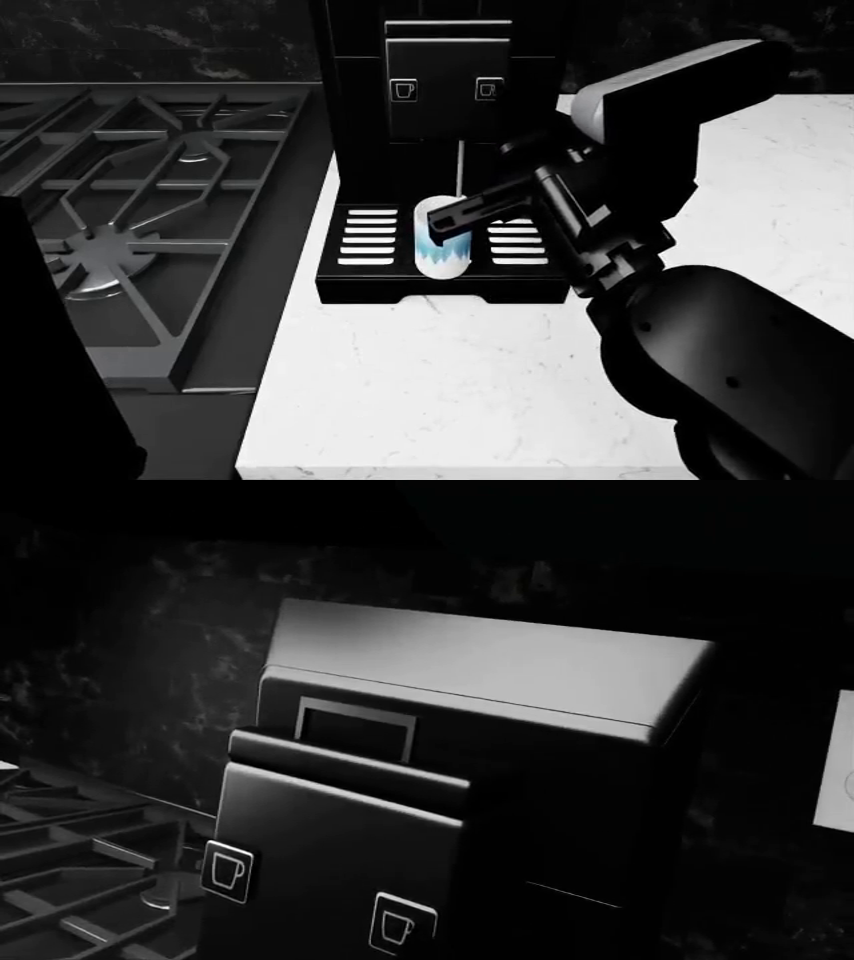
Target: Pick the mug from the cabinet, place it under the coffee machine dispenser, and press the start button.
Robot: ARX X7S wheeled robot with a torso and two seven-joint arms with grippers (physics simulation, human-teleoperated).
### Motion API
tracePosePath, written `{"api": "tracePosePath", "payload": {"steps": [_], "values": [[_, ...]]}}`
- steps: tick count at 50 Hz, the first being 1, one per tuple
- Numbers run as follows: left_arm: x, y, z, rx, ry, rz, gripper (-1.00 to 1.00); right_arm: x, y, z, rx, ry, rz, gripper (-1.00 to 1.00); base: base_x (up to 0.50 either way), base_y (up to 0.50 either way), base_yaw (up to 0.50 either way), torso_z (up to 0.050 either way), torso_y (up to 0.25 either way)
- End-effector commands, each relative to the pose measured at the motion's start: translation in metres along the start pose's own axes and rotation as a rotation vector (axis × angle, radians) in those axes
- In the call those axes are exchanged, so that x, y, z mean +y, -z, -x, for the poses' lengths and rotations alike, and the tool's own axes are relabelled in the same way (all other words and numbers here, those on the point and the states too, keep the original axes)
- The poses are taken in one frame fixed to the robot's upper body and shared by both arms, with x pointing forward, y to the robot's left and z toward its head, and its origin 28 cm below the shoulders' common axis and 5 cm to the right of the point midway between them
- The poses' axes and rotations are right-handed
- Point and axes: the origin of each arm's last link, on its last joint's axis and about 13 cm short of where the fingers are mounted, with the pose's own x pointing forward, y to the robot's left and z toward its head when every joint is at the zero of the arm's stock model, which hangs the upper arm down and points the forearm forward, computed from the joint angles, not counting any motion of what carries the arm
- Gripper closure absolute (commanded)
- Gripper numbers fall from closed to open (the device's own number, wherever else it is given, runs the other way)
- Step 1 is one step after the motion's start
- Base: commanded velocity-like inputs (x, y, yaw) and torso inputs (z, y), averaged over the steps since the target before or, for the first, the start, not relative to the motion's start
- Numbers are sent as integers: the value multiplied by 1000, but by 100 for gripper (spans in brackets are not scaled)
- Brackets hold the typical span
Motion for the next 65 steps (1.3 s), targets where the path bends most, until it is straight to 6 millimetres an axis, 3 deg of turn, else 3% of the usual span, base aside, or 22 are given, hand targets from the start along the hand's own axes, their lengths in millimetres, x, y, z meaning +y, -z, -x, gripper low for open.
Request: {"api": "tracePosePath", "payload": {"steps": [1, 4, 5, 12, 21, 34, 40, 47, 53, 60, 61, 62, 63, 64, 65], "values": [[0, 0, 0, -1, 0, -1, -100, -1, -2, -1, 1, -8, -25, 100, 0, 4, 5, 0, 0], [0, 0, 0, -1, 0, -3, -100, -2, -6, 6, -11, -21, -27, 100, 5, 2, 5, 0, -4], [0, 0, 0, -1, 0, -4, -100, -2, -7, 11, -19, -38, -35, -100, 14, 0, 4, 0, 0], [2, 0, -1, -5, -5, -17, -100, -12, -27, 45, -72, -68, -35, -100, 0, 0, 0, 0, -1], [7, -6, -8, -33, -43, 0, -100, -32, -45, 67, -174, 49, -46, -100, 0, 0, 0, 0, 0], [16, -31, -47, -149, -71, 15, -100, -68, -60, 88, -385, 118, -10, -100, 0, 0, 0, 0, 0], [19, -54, -67, -237, -88, 2, -100, -78, -74, 96, -520, 146, 5, -100, 0, 0, 0, 0, 0], [20, -99, -82, -336, -142, 2, -100, -83, -93, 104, -679, 211, 1, -100, 0, 0, 0, 0, 0], [14, -142, -72, -415, -183, 1, -100, -78, -109, 103, -807, 226, 7, -100, 0, 0, 0, 2, 0], [9, -162, -61, -501, -215, 51, -100, -74, -114, 99, -886, 225, -1, -100, 0, 0, 0, 0, 0], [17, -165, -87, -287, -336, 160, -100, -74, -117, 101, -891, 225, -5, -100, 0, 0, 0, 0, 0], [-7, -157, -79, -477, 29, 242, -100, -76, -124, 110, -900, 226, -9, -100, 0, 0, 0, 0, 0], [-10, -154, -84, -609, 225, 322, -100, -77, -128, 116, -906, 226, -12, -100, 0, 0, 0, 0, 0], [-7, -145, -84, -508, 380, 399, -100, -78, -131, 121, -914, 226, -16, -100, 0, 0, 0, 0, 0], [2, -142, -82, -538, 462, 407, -100, -78, -133, 125, -919, 223, -18, -100, 0, 0, 0, 0, 0]]}}
